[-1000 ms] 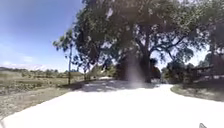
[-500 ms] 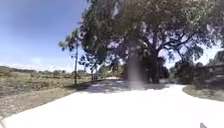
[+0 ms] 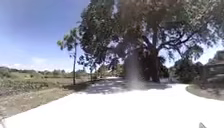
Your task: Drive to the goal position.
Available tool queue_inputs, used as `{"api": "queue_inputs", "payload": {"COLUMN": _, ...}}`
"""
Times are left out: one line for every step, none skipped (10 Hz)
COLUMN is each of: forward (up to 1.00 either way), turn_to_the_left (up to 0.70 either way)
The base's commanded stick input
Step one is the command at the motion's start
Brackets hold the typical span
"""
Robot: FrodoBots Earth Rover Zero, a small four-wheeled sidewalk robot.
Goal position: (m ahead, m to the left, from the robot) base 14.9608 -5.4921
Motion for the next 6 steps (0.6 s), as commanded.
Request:
{"api": "queue_inputs", "payload": {"forward": 0.45, "turn_to_the_left": 0.00}}
{"api": "queue_inputs", "payload": {"forward": 0.45, "turn_to_the_left": 0.00}}
{"api": "queue_inputs", "payload": {"forward": 0.45, "turn_to_the_left": 0.00}}
{"api": "queue_inputs", "payload": {"forward": 0.45, "turn_to_the_left": 0.00}}
{"api": "queue_inputs", "payload": {"forward": 0.45, "turn_to_the_left": 0.00}}
{"api": "queue_inputs", "payload": {"forward": 0.45, "turn_to_the_left": 0.00}}
